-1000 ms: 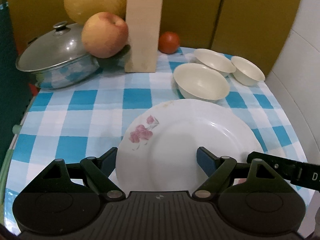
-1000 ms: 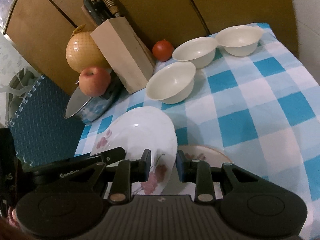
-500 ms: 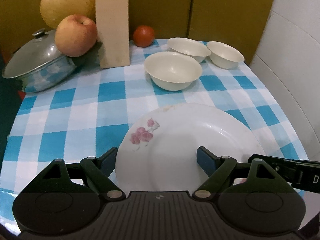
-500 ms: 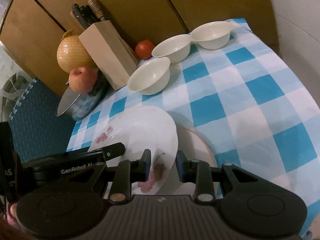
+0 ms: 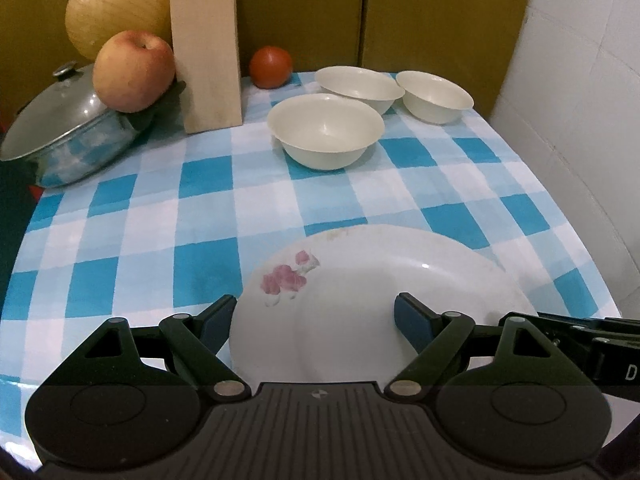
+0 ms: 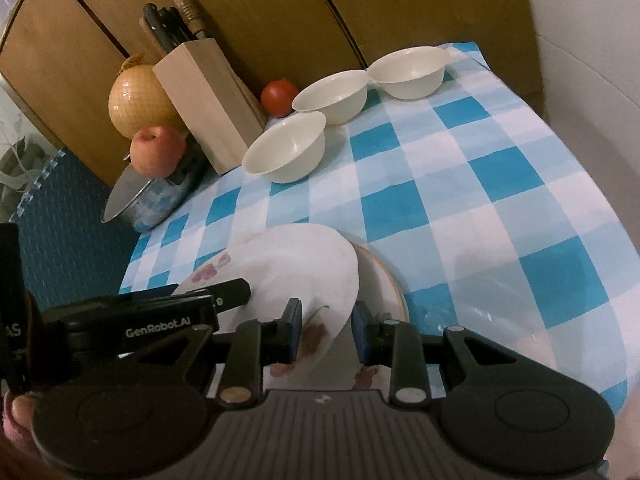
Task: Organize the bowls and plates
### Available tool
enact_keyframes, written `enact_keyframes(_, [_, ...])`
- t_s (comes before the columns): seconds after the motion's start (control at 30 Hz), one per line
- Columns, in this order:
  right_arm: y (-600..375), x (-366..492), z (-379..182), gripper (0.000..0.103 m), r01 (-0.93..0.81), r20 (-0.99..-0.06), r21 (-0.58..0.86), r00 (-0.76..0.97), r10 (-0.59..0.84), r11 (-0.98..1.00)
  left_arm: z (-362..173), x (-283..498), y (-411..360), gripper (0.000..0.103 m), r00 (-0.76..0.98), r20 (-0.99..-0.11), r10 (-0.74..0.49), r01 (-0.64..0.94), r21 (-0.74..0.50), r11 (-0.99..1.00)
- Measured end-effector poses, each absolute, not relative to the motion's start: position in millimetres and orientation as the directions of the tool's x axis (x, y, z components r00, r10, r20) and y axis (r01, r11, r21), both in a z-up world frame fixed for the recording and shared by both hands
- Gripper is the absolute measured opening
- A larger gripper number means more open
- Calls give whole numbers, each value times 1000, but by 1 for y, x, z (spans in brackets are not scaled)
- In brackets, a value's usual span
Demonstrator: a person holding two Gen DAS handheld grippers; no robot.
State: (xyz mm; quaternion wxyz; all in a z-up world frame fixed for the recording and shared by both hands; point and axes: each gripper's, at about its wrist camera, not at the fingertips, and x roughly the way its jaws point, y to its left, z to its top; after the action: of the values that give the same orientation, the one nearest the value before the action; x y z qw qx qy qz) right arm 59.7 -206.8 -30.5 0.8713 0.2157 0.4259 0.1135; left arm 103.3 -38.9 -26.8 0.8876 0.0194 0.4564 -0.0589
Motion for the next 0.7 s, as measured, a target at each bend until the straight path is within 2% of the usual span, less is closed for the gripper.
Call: enact_keyframes(0.7, [-204,49,-36,26,-15,-744,371,593,307,929,-39,101,-50,89,537,-837,-101,141,-29,990])
